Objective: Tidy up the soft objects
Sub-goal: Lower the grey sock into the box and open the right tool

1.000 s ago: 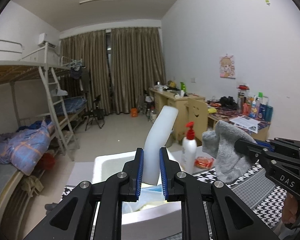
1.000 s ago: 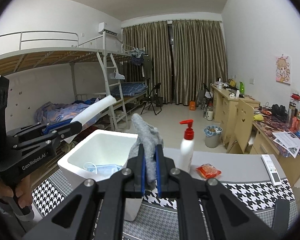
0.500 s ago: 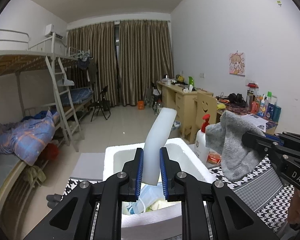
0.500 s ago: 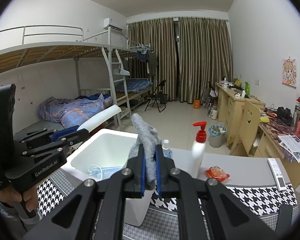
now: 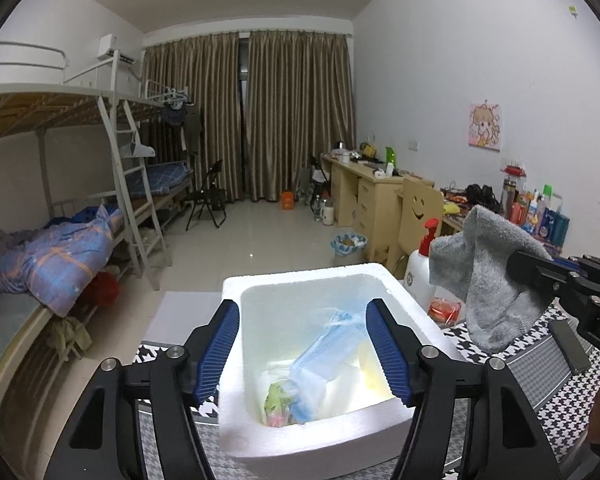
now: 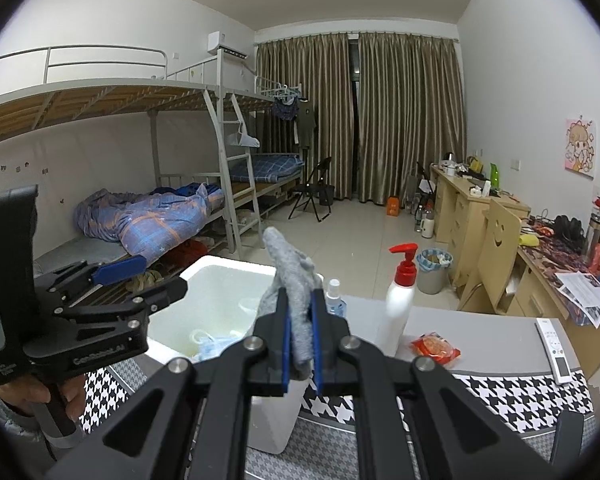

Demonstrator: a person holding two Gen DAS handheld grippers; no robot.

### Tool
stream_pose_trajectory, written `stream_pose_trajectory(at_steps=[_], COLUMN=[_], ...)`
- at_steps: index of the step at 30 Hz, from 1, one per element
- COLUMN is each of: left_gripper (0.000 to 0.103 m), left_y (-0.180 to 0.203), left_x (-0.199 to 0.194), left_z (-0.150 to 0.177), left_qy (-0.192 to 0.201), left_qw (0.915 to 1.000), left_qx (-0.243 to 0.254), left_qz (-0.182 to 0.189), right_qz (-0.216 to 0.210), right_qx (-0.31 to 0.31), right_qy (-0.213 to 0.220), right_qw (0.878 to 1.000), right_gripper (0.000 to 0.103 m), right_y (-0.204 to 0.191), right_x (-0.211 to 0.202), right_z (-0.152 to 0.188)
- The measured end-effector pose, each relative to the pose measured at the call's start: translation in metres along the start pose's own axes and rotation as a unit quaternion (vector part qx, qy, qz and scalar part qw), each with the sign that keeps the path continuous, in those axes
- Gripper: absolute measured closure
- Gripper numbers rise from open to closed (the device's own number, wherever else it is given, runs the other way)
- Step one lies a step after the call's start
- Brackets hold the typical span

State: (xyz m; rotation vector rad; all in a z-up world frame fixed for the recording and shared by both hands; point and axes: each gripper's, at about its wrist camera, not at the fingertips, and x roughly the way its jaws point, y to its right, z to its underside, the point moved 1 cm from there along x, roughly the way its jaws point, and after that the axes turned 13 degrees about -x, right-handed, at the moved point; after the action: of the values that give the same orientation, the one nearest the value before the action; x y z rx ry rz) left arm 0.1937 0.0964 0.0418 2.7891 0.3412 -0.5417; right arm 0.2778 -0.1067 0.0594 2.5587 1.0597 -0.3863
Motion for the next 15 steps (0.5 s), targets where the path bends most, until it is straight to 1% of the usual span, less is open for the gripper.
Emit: stream_pose_trajectory(at_steps=[1,3,5,7,11,13,15], left_gripper=[0.027,0.018,0.015,0.009,0.007,0.002,0.001], left_y=[-0.002,-0.003,-0.006,-0.008,-0.014,-0.016,-0.019], left_x=[-0.002,-0.003,-0.006,-0.009,-0.014,-0.016,-0.019], left_z=[0.000,-0.001,-0.002,-0.002,-0.002,-0.002,-0.001], left_qy=[0.002,0.007,0.013,0.015,0.022,0.024,0.028], left_qw=[1.0000,0.9999,0.9998,0.9998,0.9995,0.9994,0.9992], left_qx=[-0.002,-0.005,-0.011,-0.012,-0.017,-0.018,-0.019], left_qz=[-0.001,-0.006,-0.007,-0.009,-0.014,-0.016,-0.021], right_qz=[0.000,-0.001,-0.003,-0.005,-0.011,-0.014,-0.017], right_qx=[0.000,0.000,-0.002,-0.004,-0.011,-0.015,-0.017], right_qy=[0.000,0.000,0.000,0.000,-0.001,-0.001,0.000], right_qw=[1.000,1.000,1.000,1.000,1.000,1.000,1.000], right_gripper=[0.092,0.092,0.091,0.092,0.091,0.092,0.091], right_y=[0.000,0.000,-0.001,-0.002,-0.005,-0.006,-0.008], right_x=[0.000,0.000,0.002,0.004,0.009,0.010,0.010], right_z=[0.000,-0.001,-0.001,-0.002,-0.003,-0.004,-0.005])
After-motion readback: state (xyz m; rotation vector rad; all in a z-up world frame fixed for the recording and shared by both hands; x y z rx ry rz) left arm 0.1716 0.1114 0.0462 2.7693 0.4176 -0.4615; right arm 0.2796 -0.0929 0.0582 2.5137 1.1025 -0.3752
